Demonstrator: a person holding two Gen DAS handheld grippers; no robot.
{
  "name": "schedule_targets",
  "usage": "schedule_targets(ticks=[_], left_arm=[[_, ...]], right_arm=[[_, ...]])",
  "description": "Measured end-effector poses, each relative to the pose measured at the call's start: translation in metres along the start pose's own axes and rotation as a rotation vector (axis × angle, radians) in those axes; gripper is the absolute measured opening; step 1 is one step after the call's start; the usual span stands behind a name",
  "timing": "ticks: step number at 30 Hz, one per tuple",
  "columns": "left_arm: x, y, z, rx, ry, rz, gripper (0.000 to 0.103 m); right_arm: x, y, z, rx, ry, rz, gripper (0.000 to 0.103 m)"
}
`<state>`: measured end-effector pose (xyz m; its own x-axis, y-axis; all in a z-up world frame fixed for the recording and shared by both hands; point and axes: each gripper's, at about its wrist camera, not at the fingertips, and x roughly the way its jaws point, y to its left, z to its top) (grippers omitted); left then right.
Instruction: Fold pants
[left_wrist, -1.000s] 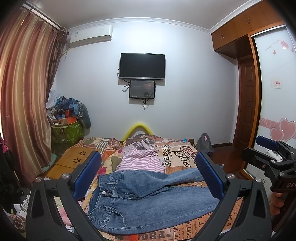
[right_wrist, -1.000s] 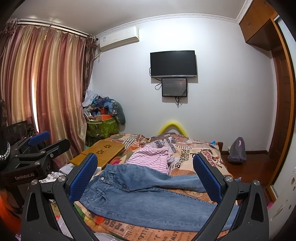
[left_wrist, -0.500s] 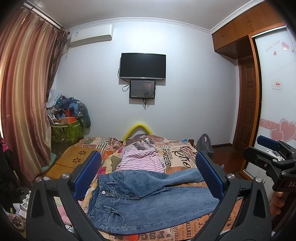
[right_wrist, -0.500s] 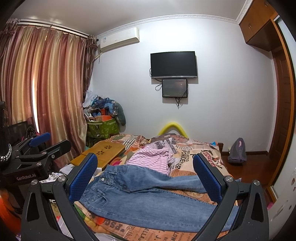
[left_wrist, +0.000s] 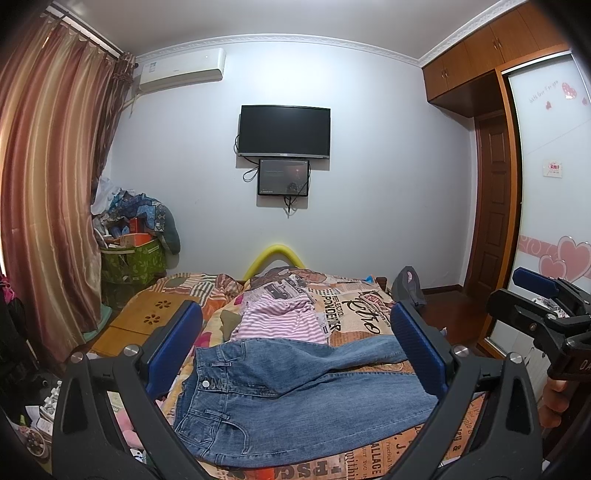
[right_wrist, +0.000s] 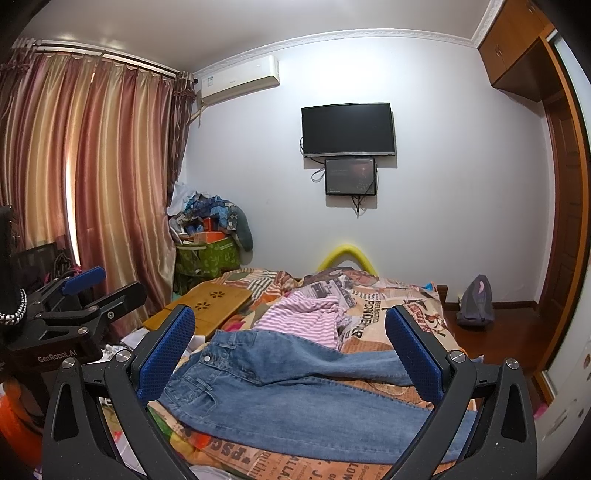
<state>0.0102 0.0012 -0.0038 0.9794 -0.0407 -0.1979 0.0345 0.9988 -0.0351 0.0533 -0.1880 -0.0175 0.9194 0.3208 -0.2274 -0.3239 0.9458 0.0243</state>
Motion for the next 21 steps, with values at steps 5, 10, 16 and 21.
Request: schedule_targets(ticks=[5,10,16,21], left_arm=[[-0.0004,0.0001,-0.0005,0.002,0.000,0.002,0.103],[0.0007,-0.0004,-0.0007,0.000,0.000,0.003,0.103],[0.0034,0.0009,-0.0026,-0.004,0.004,0.005,0.103],[0.0089,0.0025,-0.0037,-0.004,0.011,0.000,0.103]], right_arm=[[-0.0001,0.0008,-0.0008,0.001,-0.005,0.004,0.103],[0.0011,0.0025,-0.0028,0.002,-0.001,0.009,0.103],[0.0028,0.0021,-0.0042,0.004,0.002,0.014,0.103],[0.0076,0.0008,-0.0063,0.000,0.008,0.015,0.103]])
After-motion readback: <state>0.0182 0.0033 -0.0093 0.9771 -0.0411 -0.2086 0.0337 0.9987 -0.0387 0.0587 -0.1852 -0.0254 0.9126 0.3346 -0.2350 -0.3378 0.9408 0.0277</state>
